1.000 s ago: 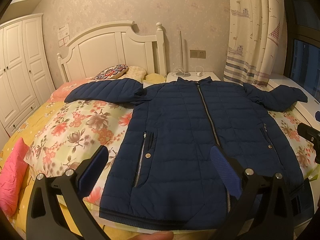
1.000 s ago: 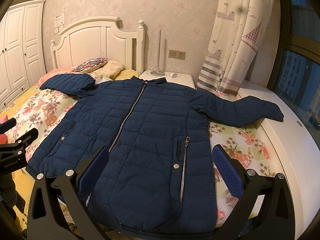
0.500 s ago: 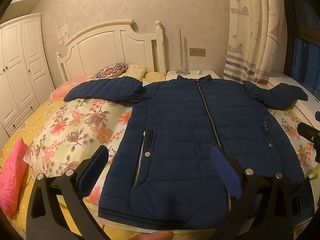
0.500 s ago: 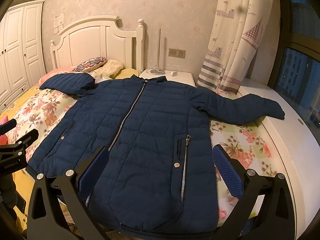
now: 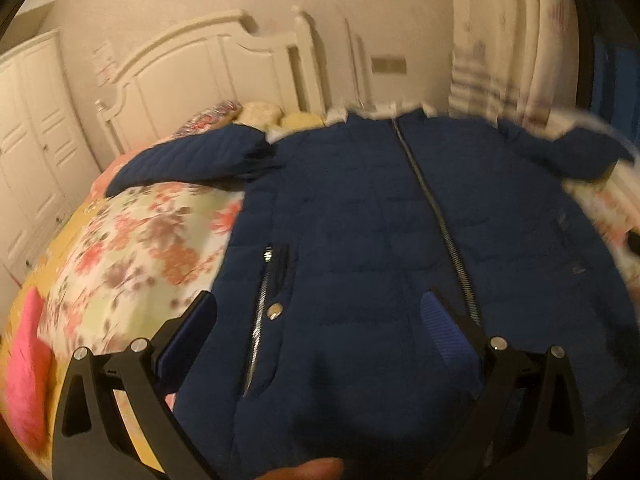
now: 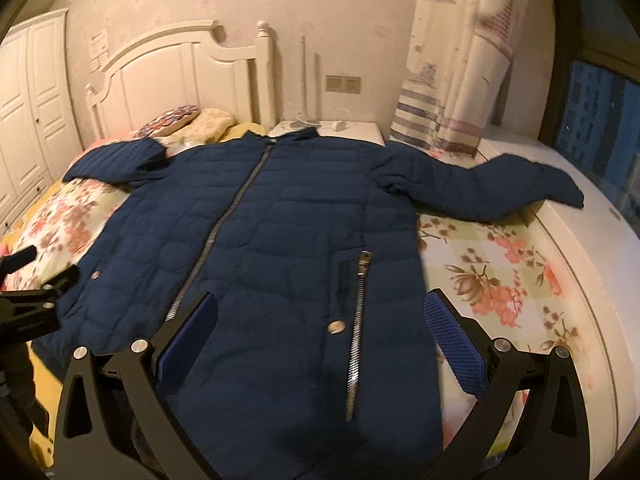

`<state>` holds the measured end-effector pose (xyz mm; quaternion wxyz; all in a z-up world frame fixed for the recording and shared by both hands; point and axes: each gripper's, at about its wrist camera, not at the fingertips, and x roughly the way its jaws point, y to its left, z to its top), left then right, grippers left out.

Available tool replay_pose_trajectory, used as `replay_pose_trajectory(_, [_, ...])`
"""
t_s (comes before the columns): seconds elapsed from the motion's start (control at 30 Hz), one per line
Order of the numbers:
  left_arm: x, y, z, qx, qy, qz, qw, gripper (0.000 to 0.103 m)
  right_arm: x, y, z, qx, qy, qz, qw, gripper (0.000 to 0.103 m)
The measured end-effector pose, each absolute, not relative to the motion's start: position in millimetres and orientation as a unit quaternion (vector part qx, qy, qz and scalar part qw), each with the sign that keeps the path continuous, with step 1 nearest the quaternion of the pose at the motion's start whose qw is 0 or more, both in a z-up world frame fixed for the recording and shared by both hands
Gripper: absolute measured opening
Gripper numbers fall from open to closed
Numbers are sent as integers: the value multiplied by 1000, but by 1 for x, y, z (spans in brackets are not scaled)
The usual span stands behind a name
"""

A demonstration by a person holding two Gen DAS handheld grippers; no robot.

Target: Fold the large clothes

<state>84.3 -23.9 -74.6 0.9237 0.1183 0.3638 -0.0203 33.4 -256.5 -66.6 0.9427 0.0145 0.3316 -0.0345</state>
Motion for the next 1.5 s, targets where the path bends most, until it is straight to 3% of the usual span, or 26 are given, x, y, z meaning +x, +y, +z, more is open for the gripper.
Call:
replay_pose_trajectory(0.23, [204, -59, -102, 153, 421, -71, 891, 101, 82, -338, -94, 38, 360, -105, 926, 99])
replay_pose_trajectory(0.5, [328, -75, -122, 82, 423, -66, 900, 101, 158, -471, -119, 172, 358, -192, 897, 93])
replay_pose_trajectory(0.57, [346, -72, -132, 56, 438, -72, 894, 101, 178, -499, -125, 187, 353, -222, 890, 87])
replay_pose_trajectory(0.7, [362, -58, -148, 4, 459, -98, 883, 101, 209, -553, -137, 238, 350, -265, 867, 87])
replay_pose_trajectory(0.9, [360, -65, -152, 22, 455, -93, 885, 101, 238, -587, -141, 258, 342, -281, 859, 79])
replay_pose_trajectory(1.0, [356, -68, -152, 29, 457, -89, 884, 101, 250, -583, -135, 239, 334, -280, 868, 71])
replay_pose_trajectory(1.1, [355, -67, -153, 31, 460, -87, 883, 101, 254, -574, -122, 221, 304, -275, 885, 43])
replay_pose_trajectory(1.17, [358, -67, -152, 31, 462, -87, 882, 101, 257, -556, -102, 202, 266, -256, 907, 35])
replay_pose_trajectory(1.33, [358, -64, -151, 20, 459, -92, 884, 101, 291, -436, -43, 74, 222, -117, 965, 35])
replay_pose_trajectory(1.5, [360, -39, -146, -66, 440, -116, 888, 101, 317, -289, -54, -31, 273, 88, 958, 39])
